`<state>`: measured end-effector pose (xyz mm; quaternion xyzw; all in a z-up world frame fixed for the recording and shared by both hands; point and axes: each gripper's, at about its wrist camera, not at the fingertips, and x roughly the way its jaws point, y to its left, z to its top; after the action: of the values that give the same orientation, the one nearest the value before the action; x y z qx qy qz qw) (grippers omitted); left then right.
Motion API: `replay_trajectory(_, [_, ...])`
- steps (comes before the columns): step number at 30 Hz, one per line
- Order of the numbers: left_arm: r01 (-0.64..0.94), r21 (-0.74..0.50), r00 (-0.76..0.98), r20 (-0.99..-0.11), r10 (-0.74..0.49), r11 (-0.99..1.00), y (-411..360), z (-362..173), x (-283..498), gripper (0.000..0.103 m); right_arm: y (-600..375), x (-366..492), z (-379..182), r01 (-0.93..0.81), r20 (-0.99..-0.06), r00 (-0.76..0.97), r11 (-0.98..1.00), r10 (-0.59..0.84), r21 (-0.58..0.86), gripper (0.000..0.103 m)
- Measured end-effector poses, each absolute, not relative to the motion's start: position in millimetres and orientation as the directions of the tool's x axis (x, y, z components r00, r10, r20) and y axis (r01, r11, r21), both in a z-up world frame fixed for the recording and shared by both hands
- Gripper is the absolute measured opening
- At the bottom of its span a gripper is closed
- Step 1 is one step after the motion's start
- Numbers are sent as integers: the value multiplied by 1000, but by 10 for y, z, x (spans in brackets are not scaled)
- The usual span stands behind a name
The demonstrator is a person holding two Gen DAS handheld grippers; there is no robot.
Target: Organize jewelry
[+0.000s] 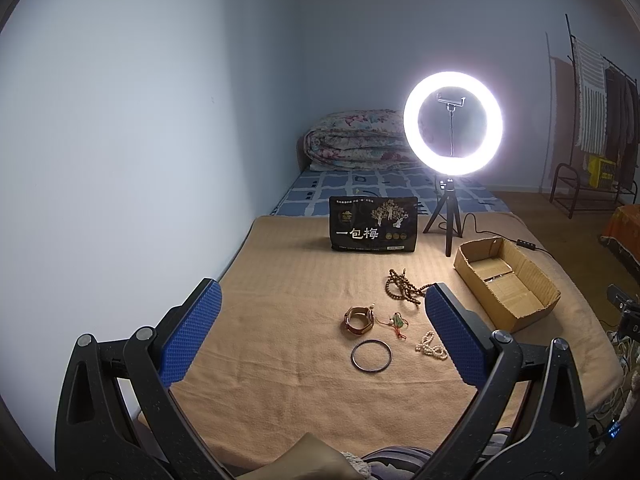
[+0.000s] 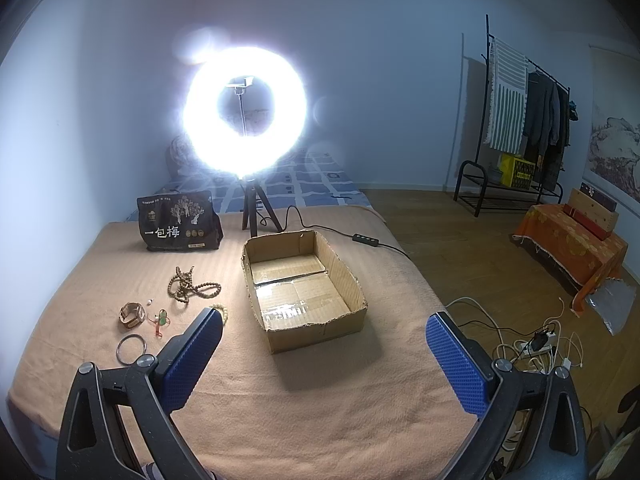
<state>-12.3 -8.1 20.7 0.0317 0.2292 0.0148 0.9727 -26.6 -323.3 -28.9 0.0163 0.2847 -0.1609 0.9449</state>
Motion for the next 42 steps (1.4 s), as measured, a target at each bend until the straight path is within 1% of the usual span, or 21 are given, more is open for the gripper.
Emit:
replay_trajectory(23, [-16,66,889,-456,45,998,-74,186,-69,103,-3233,-293,-324,311,-552,782,949,-290,-58,103])
replay_trajectory(24, [-15,65,890,-454,43,998,-36,68,-128,103,-3233,-294,-329,311,-553,781,949,-290,-58,103])
replay_trajectory(29, [-22,64,883,-468,49,998,10,-9,-70,103,-3229,-286,-344,308,-557,780,950,-287,-58,103])
replay_trajectory(37, [-33,64,859,-508,61,997,152,-174,99,103,-3216,-199,-391,286,-571,776,956,-269,-61,103])
replay_trajectory(42, [-5,89,821,-568,55,996,222,-383,299,103,-3177,-60,-428,223,-576,792,974,-203,-36,103])
